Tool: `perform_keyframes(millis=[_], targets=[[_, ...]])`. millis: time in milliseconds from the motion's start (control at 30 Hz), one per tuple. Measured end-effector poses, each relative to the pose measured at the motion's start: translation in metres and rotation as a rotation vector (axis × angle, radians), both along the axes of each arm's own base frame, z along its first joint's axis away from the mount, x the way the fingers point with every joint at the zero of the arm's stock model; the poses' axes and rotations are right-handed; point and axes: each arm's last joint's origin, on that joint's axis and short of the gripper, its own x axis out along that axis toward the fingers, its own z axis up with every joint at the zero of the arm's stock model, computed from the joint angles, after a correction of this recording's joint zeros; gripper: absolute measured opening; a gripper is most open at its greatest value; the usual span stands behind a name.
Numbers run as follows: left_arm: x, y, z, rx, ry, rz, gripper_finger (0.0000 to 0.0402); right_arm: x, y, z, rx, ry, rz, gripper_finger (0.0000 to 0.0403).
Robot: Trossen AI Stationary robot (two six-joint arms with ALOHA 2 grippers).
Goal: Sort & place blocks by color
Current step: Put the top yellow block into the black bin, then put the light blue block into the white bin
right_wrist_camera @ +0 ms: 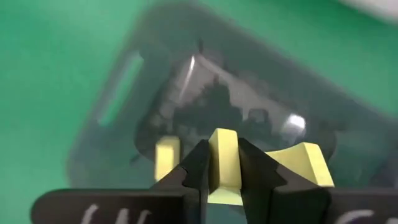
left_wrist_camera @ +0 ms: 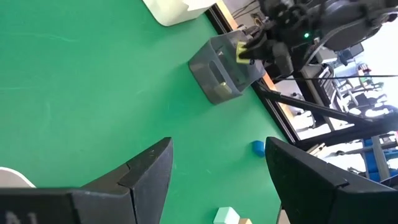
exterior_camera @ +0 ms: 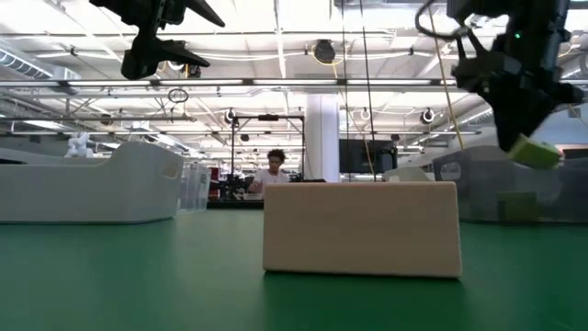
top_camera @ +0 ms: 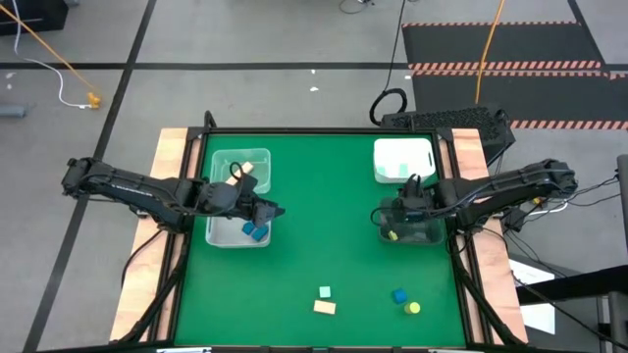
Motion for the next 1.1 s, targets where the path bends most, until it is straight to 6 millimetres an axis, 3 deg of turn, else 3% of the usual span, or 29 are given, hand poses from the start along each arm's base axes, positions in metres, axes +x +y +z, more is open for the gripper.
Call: perform_keyframes(millis=[200,600,933,1100], targets=[[0.0,0.0,0.0,0.0,0.0,0.0,0.0255,-0.005,0.001,-0.019,0.071,0.028,-0.022,0.0072],[0.0,0.0,0.0,0.0,0.0,0.0,0.0255,-0.001,0.002,-0.02,0.07,-0.011,0.007,0.0071],[0.0,0.0,0.0,0.0,0.0,0.0,0.0255,-0.001,0.004,-0.02,0.123,-0.001,0.042,0.0154],[0.0,0.0,0.0,0.0,0.0,0.0,0.0255,0.0,0.006,-0.013,0.201,-0.087,0.107,0.017]])
